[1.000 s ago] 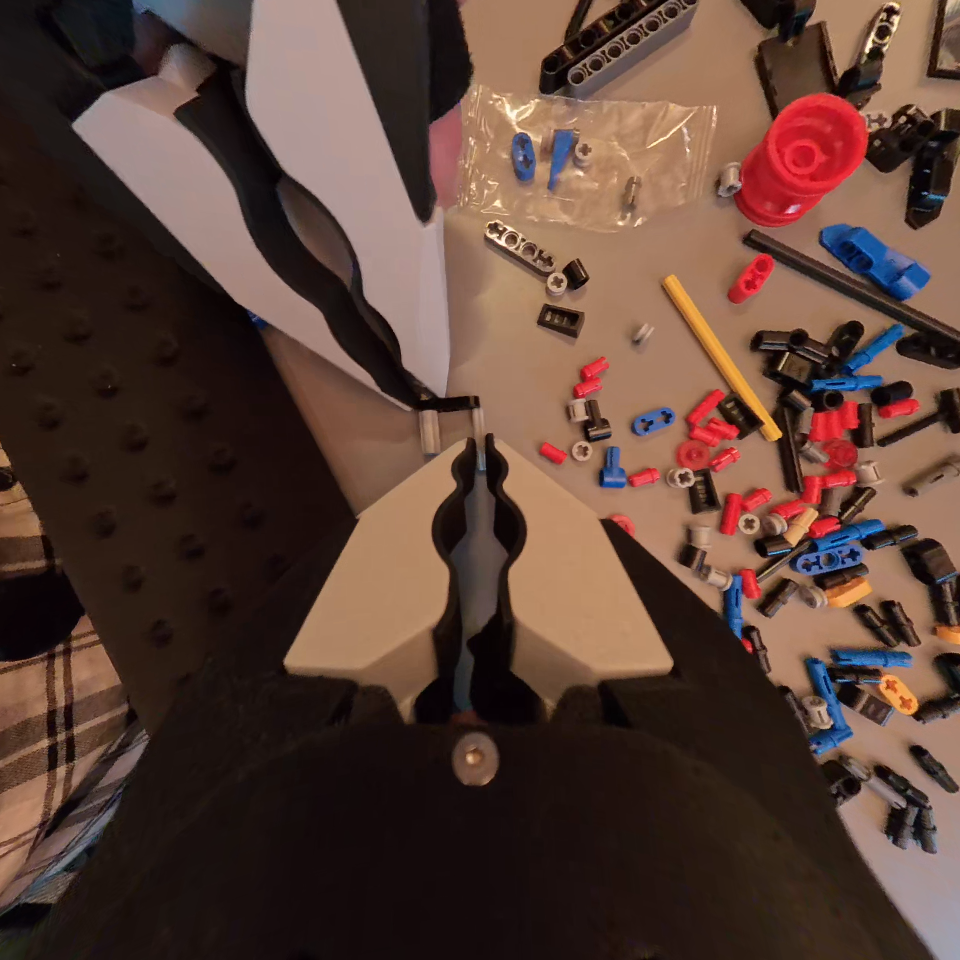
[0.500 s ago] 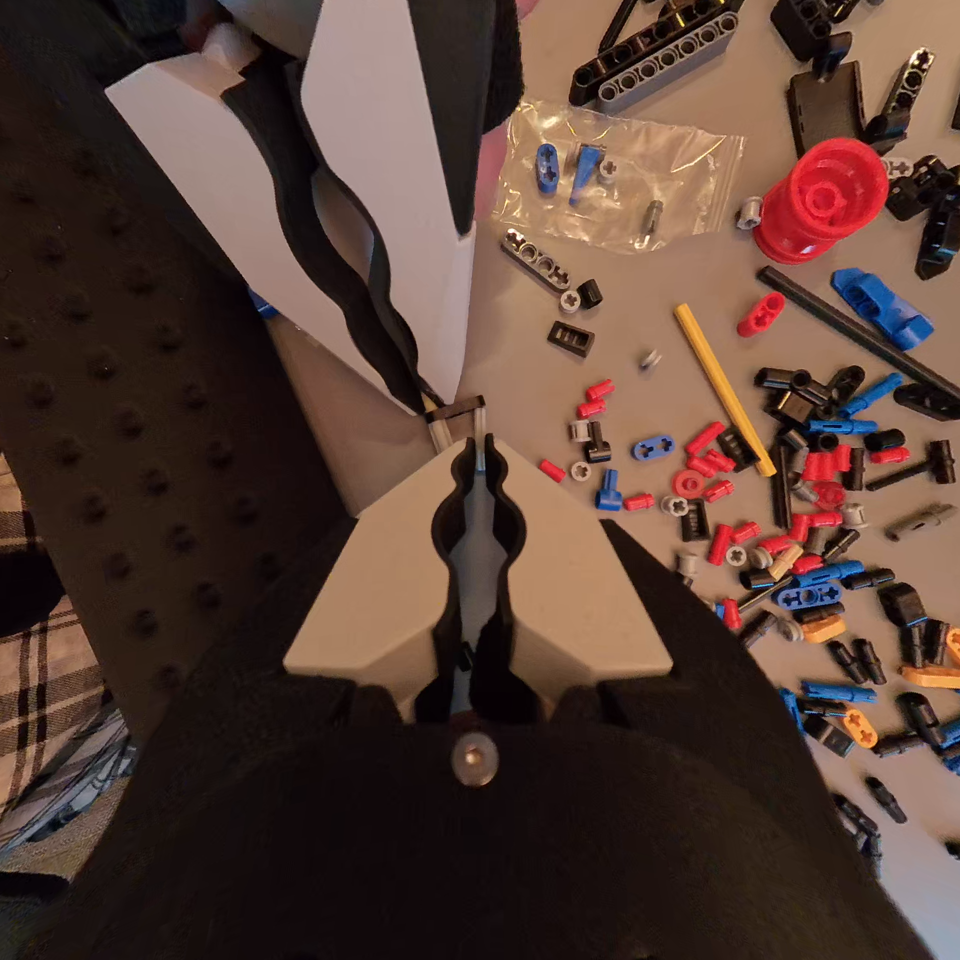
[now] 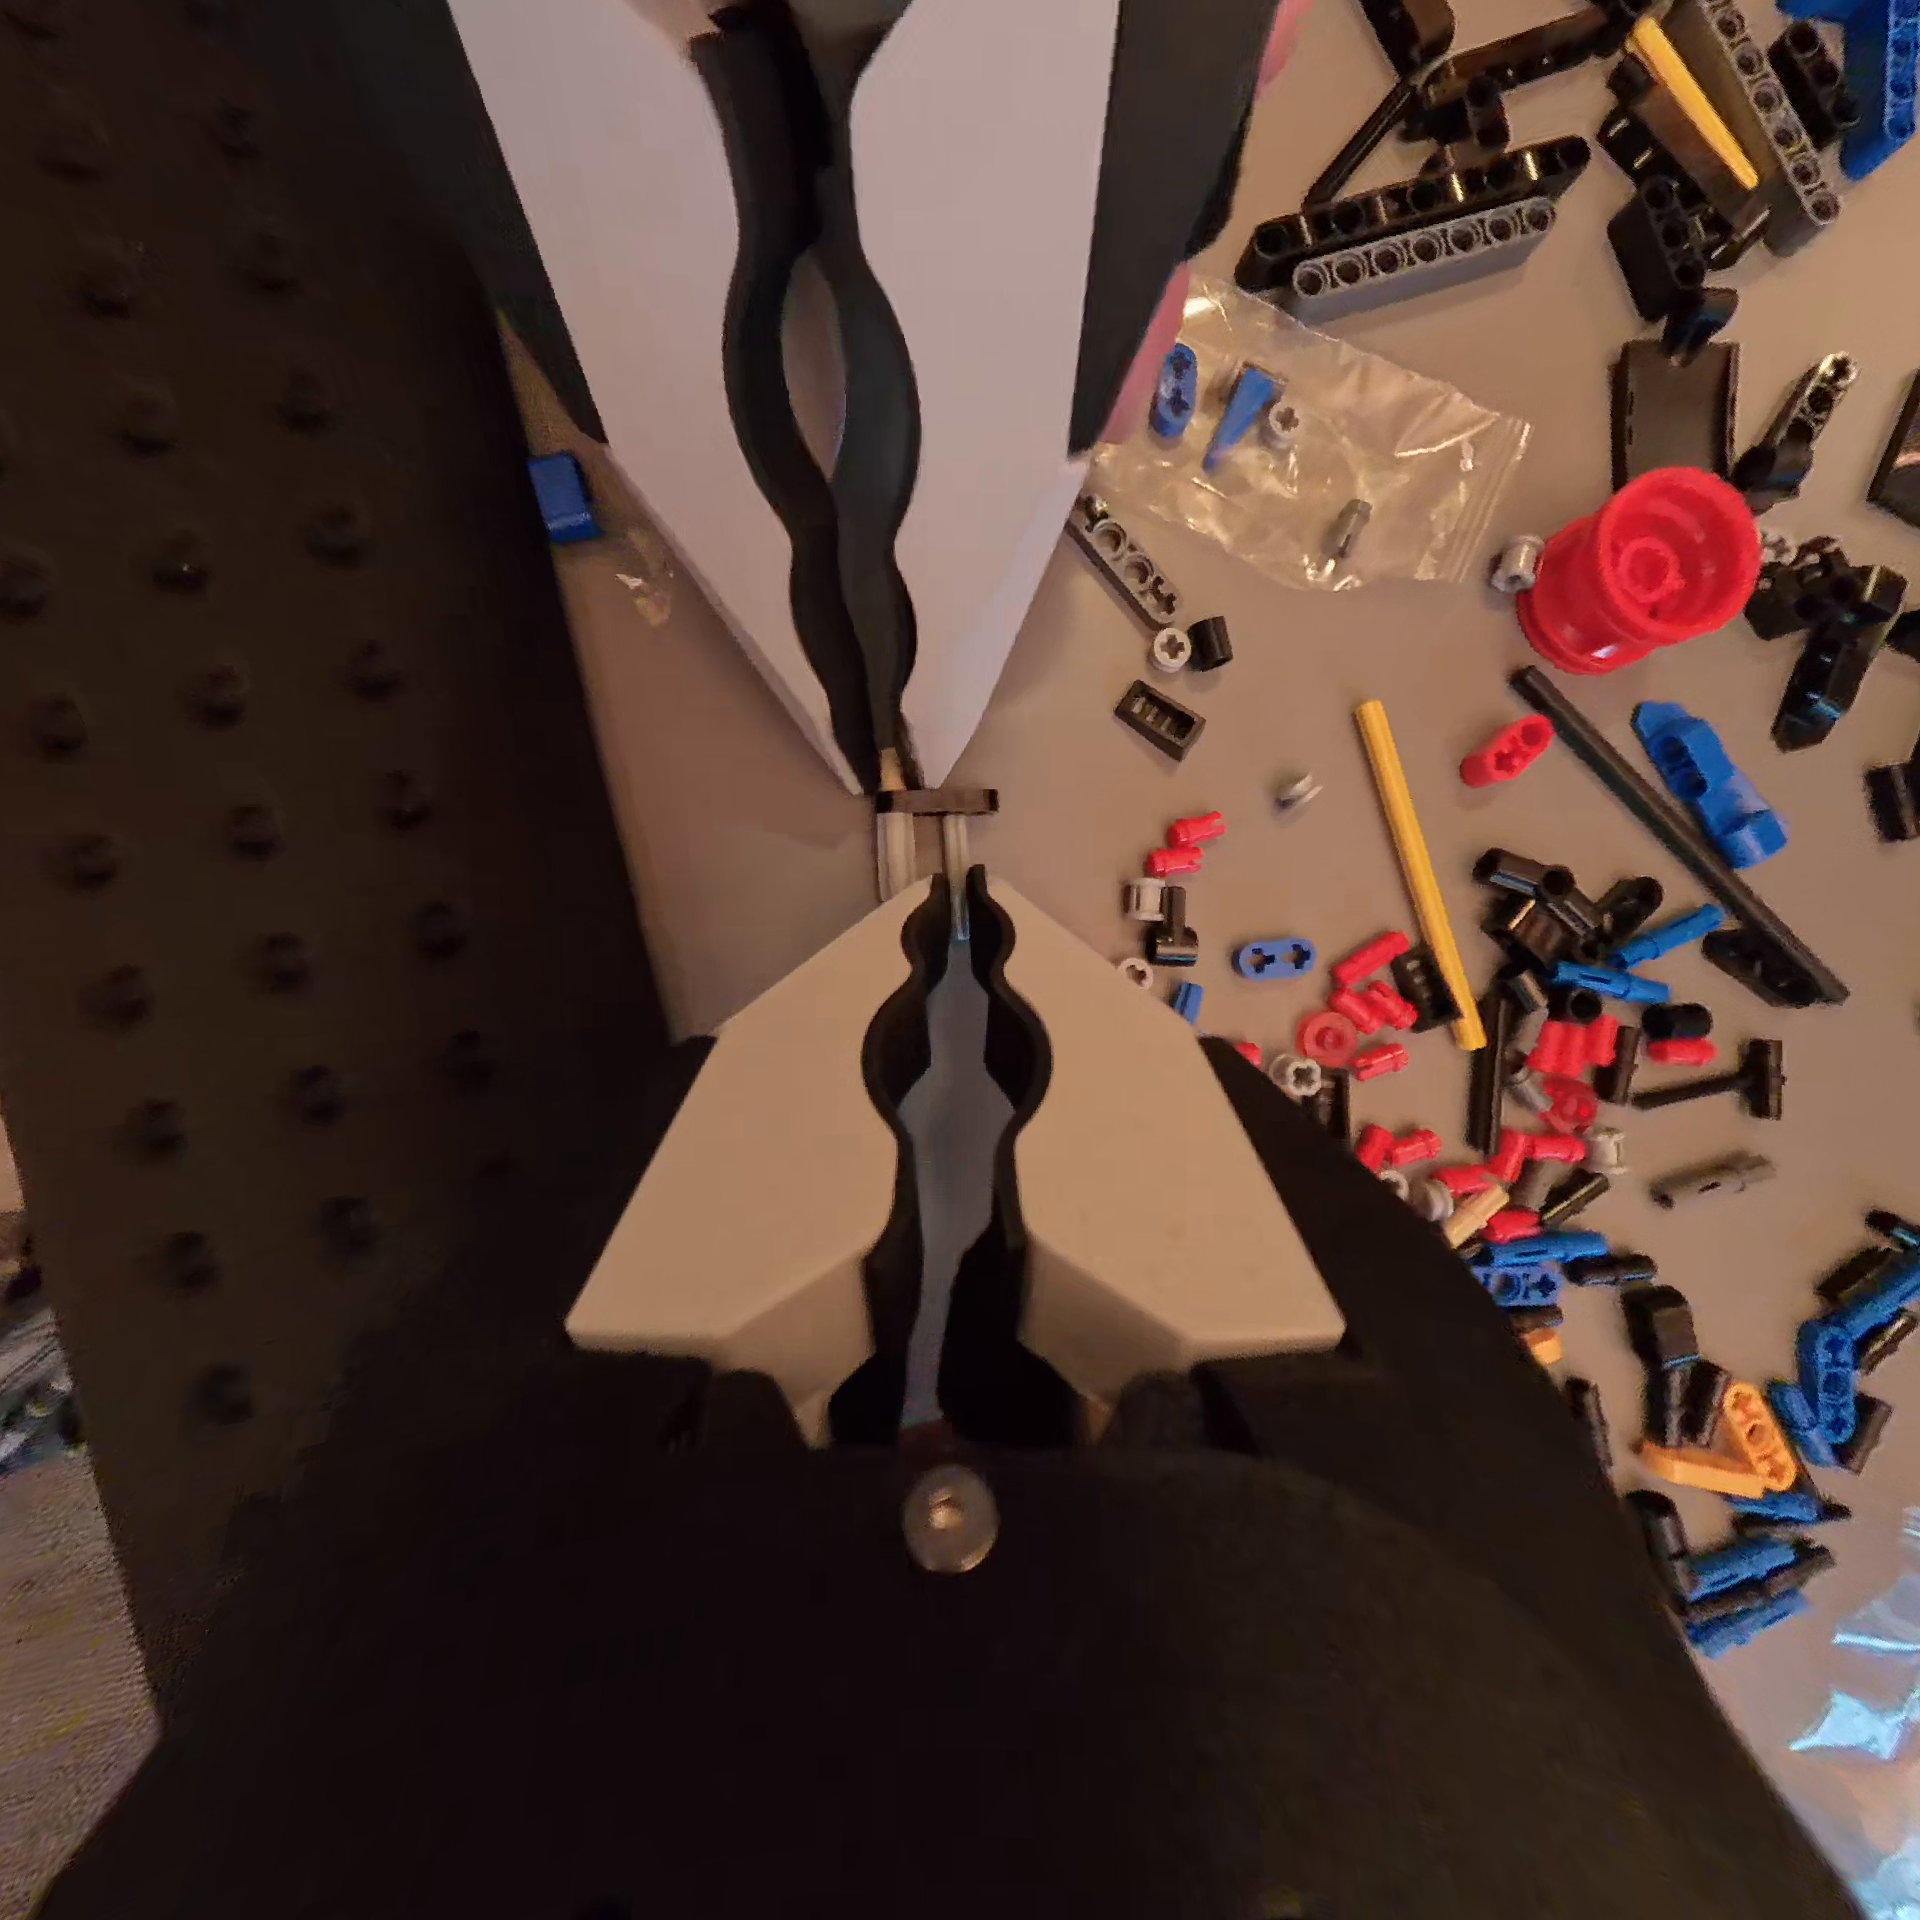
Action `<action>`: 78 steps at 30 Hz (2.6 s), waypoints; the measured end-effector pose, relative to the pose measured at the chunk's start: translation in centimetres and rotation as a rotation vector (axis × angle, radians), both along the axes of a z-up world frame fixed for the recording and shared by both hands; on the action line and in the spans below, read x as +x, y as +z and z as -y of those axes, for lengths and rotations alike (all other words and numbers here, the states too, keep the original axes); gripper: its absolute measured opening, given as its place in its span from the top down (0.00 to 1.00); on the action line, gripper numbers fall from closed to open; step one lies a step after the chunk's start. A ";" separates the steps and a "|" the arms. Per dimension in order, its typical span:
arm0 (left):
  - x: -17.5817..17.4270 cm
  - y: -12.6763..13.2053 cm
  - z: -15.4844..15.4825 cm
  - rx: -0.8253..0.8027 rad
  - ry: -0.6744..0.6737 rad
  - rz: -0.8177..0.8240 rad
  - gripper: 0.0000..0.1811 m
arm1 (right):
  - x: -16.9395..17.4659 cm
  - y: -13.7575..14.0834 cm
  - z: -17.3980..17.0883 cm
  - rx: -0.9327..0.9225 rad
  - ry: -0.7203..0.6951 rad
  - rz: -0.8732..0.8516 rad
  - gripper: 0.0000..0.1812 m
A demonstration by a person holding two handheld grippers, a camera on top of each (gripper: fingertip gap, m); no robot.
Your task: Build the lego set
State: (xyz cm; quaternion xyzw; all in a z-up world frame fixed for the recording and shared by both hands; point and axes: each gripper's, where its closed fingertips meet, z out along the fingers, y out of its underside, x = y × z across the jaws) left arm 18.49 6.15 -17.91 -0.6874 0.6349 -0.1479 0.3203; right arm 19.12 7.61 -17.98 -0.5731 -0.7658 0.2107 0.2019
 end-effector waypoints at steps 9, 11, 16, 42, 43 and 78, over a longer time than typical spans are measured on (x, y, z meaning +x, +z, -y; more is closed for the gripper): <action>0.0 0.0 0.0 -0.011 -0.025 0.011 0.98 | -0.2 0.0 -0.5 0.016 -0.002 0.001 0.99; 0.0 0.0 0.0 -0.014 -0.032 0.011 0.97 | -0.2 0.0 -0.5 0.016 0.000 -0.009 0.99; 0.0 0.0 0.0 -0.027 -0.048 0.012 0.98 | -0.2 0.0 -0.5 0.022 0.010 -0.016 0.99; 0.0 0.0 -0.1 -0.055 -0.065 0.041 0.98 | -0.5 0.5 -1.1 0.543 -0.075 -0.108 0.99; 0.0 0.0 -0.1 -0.056 -0.066 0.043 0.98 | -0.5 0.5 -1.1 0.558 -0.078 -0.114 0.99; -0.1 0.0 0.1 -0.083 -0.084 0.051 0.98 | -0.2 0.2 -0.3 0.220 -0.084 -0.097 0.98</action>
